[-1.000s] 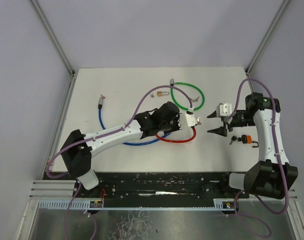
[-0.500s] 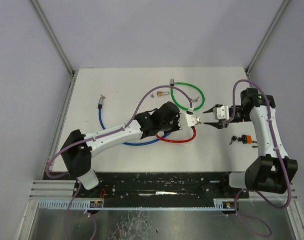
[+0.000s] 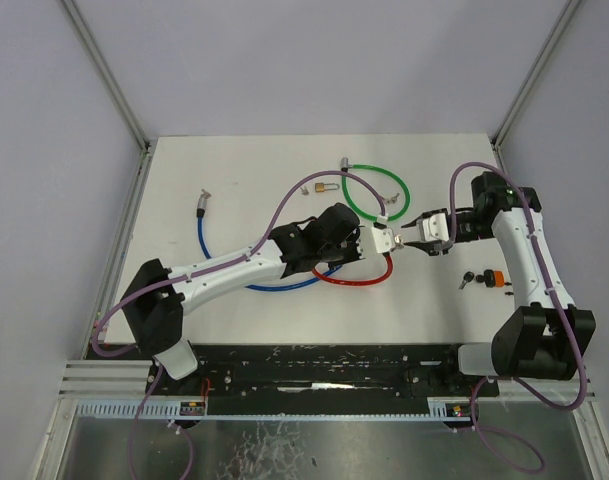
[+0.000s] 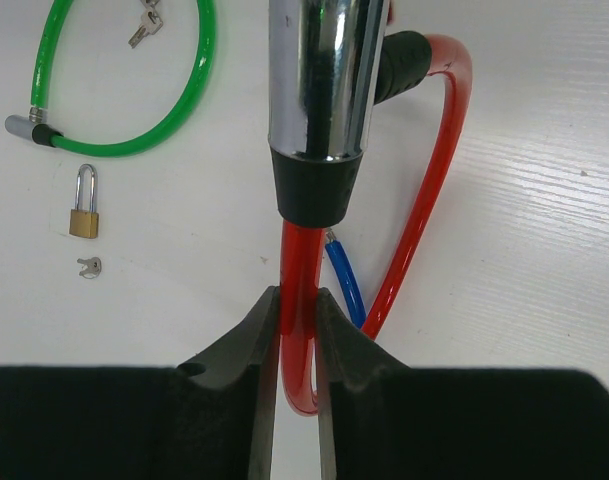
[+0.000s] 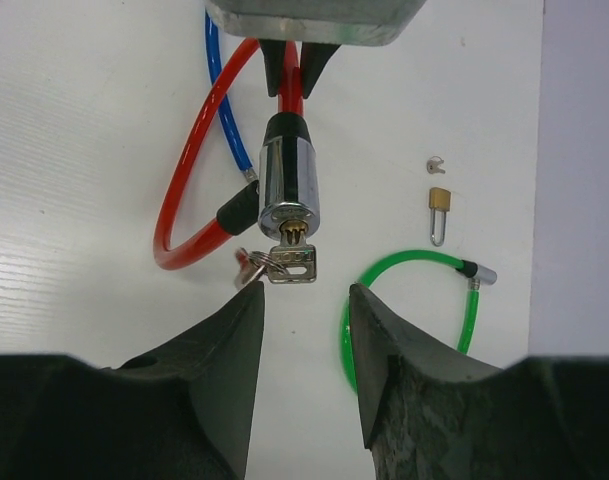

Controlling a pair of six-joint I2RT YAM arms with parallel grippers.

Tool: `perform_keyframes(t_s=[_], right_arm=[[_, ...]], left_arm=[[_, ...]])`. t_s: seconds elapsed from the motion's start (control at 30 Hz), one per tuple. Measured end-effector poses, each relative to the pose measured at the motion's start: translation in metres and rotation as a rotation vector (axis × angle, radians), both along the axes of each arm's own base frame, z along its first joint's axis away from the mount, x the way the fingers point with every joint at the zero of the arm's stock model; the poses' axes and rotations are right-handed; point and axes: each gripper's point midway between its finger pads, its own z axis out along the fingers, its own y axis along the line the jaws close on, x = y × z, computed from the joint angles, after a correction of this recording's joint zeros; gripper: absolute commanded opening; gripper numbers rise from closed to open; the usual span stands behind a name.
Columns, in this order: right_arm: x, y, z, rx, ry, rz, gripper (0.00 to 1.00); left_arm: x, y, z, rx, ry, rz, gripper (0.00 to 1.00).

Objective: Lock with the key
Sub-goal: Lock the lock at the center of the board.

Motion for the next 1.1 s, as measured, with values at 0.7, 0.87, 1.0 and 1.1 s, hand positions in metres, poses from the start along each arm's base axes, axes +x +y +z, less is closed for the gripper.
perform_keyframes(t_s=[0.7,0.87,1.0,1.1], right_arm=[[0.002,0.0051,-0.005,-0.077,-0.081,0.043,0.4],[0.0004,0.0063,-0.0042,-0.081,-0.093,0.048,0.4],[0.0008,0.0069,-0.0053,-0.087,-0.101,0.053,0.36],[0.0007,0.0079,-0.0057,-0.088,-0.103,0.057,0.36]], left_arm=[[-0.0001,0.0,0.0,0.0,0.0,0.0,0.0],[-0.0001,-0.0001,-0.0002,0.0,0.001,-0.001,0.0],[-0.0001,-0.0001,-0.0002,0.0,0.001,-0.001,0.0],[-0.0001,-0.0001,-0.0002,0.0,0.001,-0.001,0.0]])
